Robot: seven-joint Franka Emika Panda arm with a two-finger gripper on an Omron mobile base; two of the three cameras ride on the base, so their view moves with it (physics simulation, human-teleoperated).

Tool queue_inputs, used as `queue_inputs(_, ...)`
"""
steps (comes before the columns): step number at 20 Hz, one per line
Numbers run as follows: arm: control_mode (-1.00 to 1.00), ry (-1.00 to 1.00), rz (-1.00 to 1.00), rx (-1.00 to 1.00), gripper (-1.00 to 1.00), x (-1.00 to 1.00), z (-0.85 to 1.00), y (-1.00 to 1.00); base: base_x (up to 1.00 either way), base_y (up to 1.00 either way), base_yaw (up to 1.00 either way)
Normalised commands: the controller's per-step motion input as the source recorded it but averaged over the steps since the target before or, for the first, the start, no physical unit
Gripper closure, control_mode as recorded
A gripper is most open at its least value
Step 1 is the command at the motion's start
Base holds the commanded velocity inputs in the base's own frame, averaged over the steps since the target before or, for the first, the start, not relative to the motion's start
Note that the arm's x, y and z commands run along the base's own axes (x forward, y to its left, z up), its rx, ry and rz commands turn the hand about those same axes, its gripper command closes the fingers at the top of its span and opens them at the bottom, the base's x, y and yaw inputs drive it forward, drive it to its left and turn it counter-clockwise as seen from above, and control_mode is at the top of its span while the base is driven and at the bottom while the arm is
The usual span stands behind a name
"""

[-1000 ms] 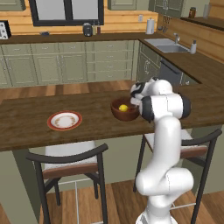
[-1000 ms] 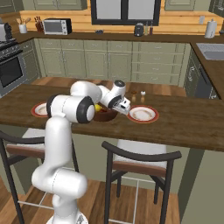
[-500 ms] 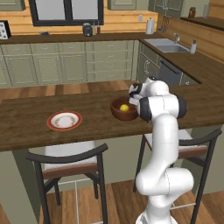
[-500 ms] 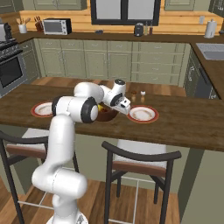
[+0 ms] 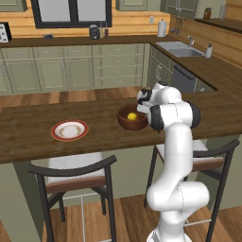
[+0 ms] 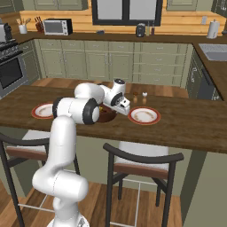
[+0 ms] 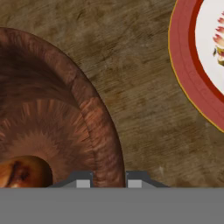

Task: Pick the chicken drumstick and lemon from their plates and place them in the bowl. Then put the bowl in the fridge.

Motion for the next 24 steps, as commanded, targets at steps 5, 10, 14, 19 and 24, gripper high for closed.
queue_inputs(5,-1.00,-0.03,-0.13,0.00,1.00,-0.37,0.23,0.01,0.00,0.00,0.00)
queue_inputs(10,-1.00,-0.05,-0.21,0.00,1.00,-0.83,0.37,0.00,0.00,0.00,0.00)
queue_inputs(14,-1.00,-0.03,-0.12,0.00,1.00,-0.97,0.43,0.00,0.00,0.00,0.00)
queue_inputs(19,-1.00,-0.01,-0.18,0.01,1.00,-0.90,0.57,0.01,0.00,0.00,0.00)
queue_inputs(24,-1.00,0.00,-0.31,0.01,1.00,-0.63,0.44,0.13,0.00,0.00,0.00)
